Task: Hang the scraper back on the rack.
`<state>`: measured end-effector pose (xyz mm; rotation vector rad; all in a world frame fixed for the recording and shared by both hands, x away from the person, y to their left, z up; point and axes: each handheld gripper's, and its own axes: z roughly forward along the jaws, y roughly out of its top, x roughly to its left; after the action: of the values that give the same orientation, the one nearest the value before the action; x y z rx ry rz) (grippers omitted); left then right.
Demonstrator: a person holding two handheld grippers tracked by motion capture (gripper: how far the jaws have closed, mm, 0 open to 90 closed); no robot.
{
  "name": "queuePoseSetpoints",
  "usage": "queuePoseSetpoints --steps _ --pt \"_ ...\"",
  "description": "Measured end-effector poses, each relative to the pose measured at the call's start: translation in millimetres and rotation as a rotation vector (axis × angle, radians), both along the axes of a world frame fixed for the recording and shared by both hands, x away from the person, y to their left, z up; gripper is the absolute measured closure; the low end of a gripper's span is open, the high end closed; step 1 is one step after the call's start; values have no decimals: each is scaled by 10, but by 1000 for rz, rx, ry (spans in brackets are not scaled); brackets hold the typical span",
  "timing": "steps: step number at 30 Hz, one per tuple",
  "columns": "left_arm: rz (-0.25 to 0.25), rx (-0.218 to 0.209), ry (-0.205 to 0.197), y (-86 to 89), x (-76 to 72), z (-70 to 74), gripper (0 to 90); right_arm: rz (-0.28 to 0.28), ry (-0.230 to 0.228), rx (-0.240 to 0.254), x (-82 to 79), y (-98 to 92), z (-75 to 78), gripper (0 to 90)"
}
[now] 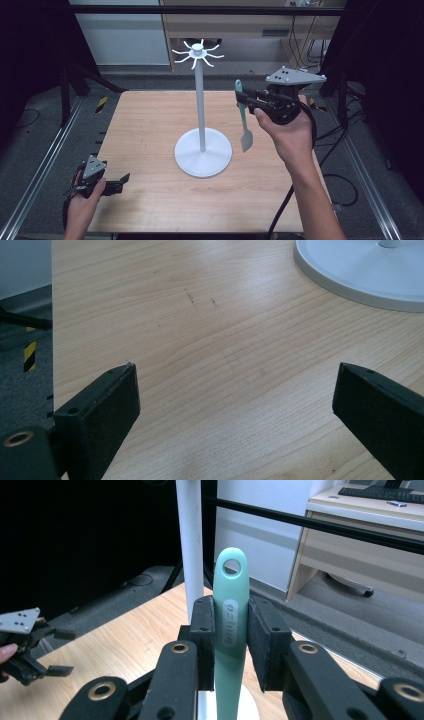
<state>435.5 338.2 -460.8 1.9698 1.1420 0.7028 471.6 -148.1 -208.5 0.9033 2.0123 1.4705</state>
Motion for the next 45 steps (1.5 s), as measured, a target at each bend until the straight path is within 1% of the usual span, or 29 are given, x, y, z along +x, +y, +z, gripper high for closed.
queuePoseSetpoints --steps 4,8,12,14,18,26,31,33,37,42,45 --pt "-1 3 -2 4 -11 8 46 3 -6 11 -13 31 9 744" --pt "-2 1 -2 -6 -8 6 46 20 -9 0 -37 76 17 744" --pt "-2 -1 0 -6 -7 3 46 24 -13 -1 -32 114 28 744" --pt "-4 6 0 3 -9 7 46 23 -14 1 -28 122 34 744" --pt "-2 -1 0 -5 -7 1 46 28 -20 1 -24 160 79 744" --pt "-6 3 1 -10 -4 0 46 37 -41 1 -22 241 181 744" --pt "-3 -1 -2 -9 -9 3 46 46 -51 24 -20 299 231 744" --pt "-4 -1 -1 -10 -5 3 46 46 -55 21 -15 329 246 744" --pt "-6 0 0 -6 -4 4 46 47 -54 19 10 374 259 744" --pt "-5 -2 -2 0 -6 6 46 48 -42 31 64 406 266 744" --pt "-7 0 -2 1 -3 7 46 52 -43 39 76 416 289 743"
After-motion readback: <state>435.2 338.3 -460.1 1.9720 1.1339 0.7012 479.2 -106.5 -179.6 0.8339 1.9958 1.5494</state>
